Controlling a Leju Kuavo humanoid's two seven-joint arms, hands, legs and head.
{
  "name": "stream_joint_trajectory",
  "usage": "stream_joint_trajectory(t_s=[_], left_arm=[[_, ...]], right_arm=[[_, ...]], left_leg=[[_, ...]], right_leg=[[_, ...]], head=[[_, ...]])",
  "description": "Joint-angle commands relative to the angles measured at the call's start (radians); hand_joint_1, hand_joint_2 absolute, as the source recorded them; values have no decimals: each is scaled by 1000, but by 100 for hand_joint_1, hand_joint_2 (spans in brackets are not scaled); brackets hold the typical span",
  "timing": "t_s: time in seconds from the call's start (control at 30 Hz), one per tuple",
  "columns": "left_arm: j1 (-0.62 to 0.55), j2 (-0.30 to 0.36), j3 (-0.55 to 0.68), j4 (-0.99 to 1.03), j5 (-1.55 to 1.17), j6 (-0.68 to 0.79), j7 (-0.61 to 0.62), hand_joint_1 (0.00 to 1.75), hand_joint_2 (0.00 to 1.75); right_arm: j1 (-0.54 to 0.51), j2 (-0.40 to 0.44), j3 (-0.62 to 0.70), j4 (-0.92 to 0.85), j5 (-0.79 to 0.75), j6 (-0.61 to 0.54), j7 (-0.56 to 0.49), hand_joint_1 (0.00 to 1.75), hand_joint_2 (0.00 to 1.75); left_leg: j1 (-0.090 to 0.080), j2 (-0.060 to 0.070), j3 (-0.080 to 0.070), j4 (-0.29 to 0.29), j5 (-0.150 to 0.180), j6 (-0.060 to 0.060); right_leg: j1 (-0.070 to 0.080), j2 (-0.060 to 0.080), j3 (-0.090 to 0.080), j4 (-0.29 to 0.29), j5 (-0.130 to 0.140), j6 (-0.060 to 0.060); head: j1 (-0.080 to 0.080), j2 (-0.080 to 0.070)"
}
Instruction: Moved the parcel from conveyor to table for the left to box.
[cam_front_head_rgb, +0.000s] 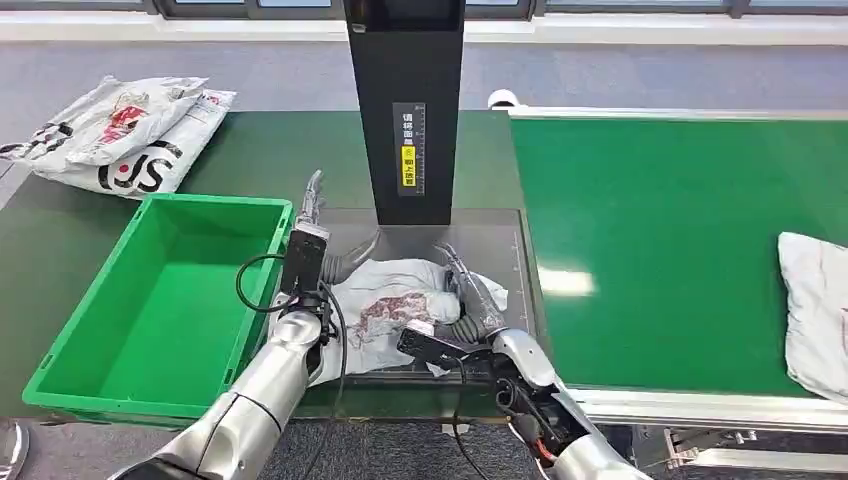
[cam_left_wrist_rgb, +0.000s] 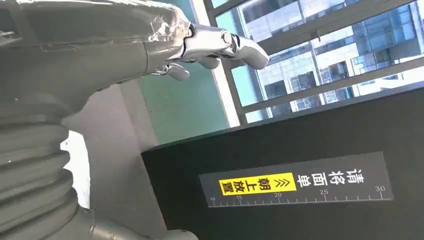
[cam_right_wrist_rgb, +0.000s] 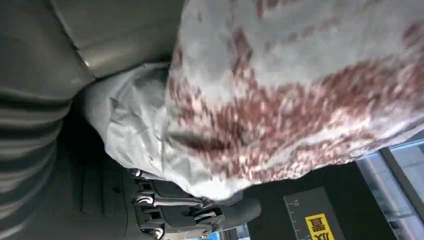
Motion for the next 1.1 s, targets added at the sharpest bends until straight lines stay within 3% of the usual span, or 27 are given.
stream_joint_trajectory(t_s=[0.03,0.17,0.2,0.23,0.27,0.4,0.5,0.6,0.63,0.7,0.8,0.93,1.1], left_arm=[[-30,7,0,32,-2,-7,6,0,175],[-30,7,0,32,-2,-7,6,0,175],[-30,8,-4,32,-4,-19,13,0,175],[-32,16,-37,37,-24,-83,55,0,175],[-28,21,-60,28,-45,-113,82,0,175],[4,27,-123,-6,-121,-151,128,0,175],[10,27,-142,-17,-125,-235,158,0,175],[8,37,-188,-25,-169,-293,194,0,175],[9,66,-288,-14,-257,-400,241,0,175],[85,80,-287,-50,-297,-383,213,0,175],[101,84,-258,-42,-298,-373,190,0,175],[99,82,-230,-53,-307,-376,186,0,175],[104,103,-284,-10,-450,-354,244,0,175]], right_arm=[[-37,-20,57,49,-3,2,4,0,175],[-37,-20,57,49,-3,2,4,0,175],[-25,-18,34,28,-25,-46,0,0,175],[5,-17,-58,-46,-127,-227,-61,0,175],[11,-39,-78,-85,-160,-268,-77,0,175],[109,-67,-276,-328,-334,-278,-223,0,175],[132,-80,-328,-392,-504,-275,-315,0,175],[136,-75,-385,-436,-513,-278,-323,0,175],[136,-57,-422,-456,-637,-159,-281,0,175],[116,-93,-451,-445,-755,-41,-278,0,175],[94,-91,-504,-420,-895,171,-276,0,175],[73,-104,-530,-380,-916,235,-280,0,175],[82,-117,-513,-362,-878,252,-281,0,175]], left_leg=[[0,1,0,0,0,0],[0,1,1,-1,0,0],[0,1,0,0,0,0],[0,1,1,-1,0,0],[0,0,0,0,0,0],[-1,-4,0,-1,1,1],[-1,-3,-1,0,0,1],[-1,-2,0,-1,0,2],[-2,-2,-2,0,0,1],[-2,-1,0,-1,0,1],[-3,1,2,-3,0,2],[-1,1,-1,0,-1,1],[-2,0,1,-2,0,1]], right_leg=[[0,0,0,0,0,0],[0,0,1,-1,1,0],[0,0,0,0,0,0],[0,0,1,-1,0,0],[0,-1,0,0,0,0],[-1,-5,1,-1,-1,0],[-1,-3,0,-1,0,0],[-1,-3,2,-2,0,0],[-2,-3,0,-1,0,0],[-2,-2,1,-2,0,0],[-2,0,2,-3,1,0],[0,0,-1,-1,0,0],[-1,-1,2,-3,1,0]], head=[[0,0],[0,0],[0,0],[0,0],[0,0],[0,0],[0,0],[0,0],[0,0],[0,0],[0,0],[0,0],[0,0]])
